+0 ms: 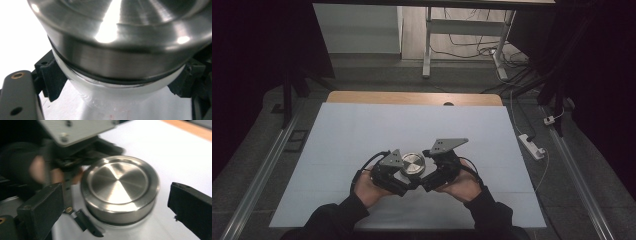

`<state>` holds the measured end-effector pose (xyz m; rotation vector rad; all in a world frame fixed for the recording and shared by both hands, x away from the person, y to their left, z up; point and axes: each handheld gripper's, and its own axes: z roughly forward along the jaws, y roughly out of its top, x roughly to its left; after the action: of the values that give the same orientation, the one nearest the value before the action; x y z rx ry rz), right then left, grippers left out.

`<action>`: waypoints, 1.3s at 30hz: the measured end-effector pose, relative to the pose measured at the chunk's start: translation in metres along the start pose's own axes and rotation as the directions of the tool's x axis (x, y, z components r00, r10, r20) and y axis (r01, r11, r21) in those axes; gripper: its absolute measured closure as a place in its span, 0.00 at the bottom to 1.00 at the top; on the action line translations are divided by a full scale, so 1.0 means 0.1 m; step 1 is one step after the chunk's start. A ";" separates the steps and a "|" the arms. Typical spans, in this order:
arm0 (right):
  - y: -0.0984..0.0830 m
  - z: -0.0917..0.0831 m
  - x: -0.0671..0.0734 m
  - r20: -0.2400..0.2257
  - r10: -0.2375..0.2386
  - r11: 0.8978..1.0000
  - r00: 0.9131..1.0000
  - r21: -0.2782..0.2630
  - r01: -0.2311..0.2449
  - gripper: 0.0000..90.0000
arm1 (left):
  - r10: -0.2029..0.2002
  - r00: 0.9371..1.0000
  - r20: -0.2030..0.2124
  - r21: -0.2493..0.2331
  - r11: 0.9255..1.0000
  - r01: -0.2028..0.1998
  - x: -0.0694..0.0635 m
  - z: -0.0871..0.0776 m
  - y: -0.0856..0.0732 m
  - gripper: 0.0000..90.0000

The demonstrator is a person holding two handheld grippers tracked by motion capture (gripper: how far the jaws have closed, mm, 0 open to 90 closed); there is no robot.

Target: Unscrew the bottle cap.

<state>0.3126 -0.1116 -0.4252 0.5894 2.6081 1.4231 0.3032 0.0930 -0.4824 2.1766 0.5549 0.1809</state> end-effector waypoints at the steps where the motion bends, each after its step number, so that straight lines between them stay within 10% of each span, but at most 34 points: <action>1: 0.01 0.02 0.04 0.049 -0.007 1.000 0.999 0.002 0.007 0.03 | 0.000 1.000 -0.005 0.005 1.000 0.000 -0.01 0.01 0.00 0.17; 5: 0.01 0.09 0.17 0.156 -0.019 1.000 0.988 -0.016 0.022 0.08 | 0.003 1.000 -0.019 0.005 1.000 -0.003 -0.06 0.03 0.03 0.17; 10: -0.01 0.08 0.20 0.159 -0.032 0.998 0.987 -0.040 0.039 0.20 | 0.011 1.000 -0.001 -0.002 1.000 -0.011 -0.08 0.00 0.05 0.18; 16: -0.03 0.02 0.04 -0.034 -0.076 0.996 0.997 -0.043 0.075 0.21 | 0.067 0.991 0.114 -0.007 0.998 -0.067 -0.07 0.00 0.05 0.18; 21: -0.08 -0.03 -0.10 -0.217 -0.131 0.991 0.967 -0.068 0.119 0.21 | 0.114 0.974 0.195 -0.020 0.993 -0.112 -0.09 0.01 0.05 0.18; 24: -0.11 -0.05 -0.14 -0.259 -0.139 0.989 0.956 -0.083 0.121 0.20 | 0.118 0.975 0.190 -0.023 0.993 -0.115 -0.11 0.01 0.06 0.18; 32: 0.01 -0.10 -0.03 -0.071 -0.028 0.999 0.997 -0.031 0.026 0.01 | 0.003 1.000 0.030 -0.019 1.000 -0.003 -0.02 -0.02 0.02 0.17; 39: 0.02 0.07 0.21 0.125 -0.018 1.000 0.992 -0.021 0.020 0.08 | -0.005 1.000 -0.022 -0.003 1.000 0.005 -0.08 0.02 0.03 0.17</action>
<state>0.2963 -0.0970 -0.4256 0.6278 2.4922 1.3611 0.2978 0.0867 -0.4813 2.1721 0.5727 0.2031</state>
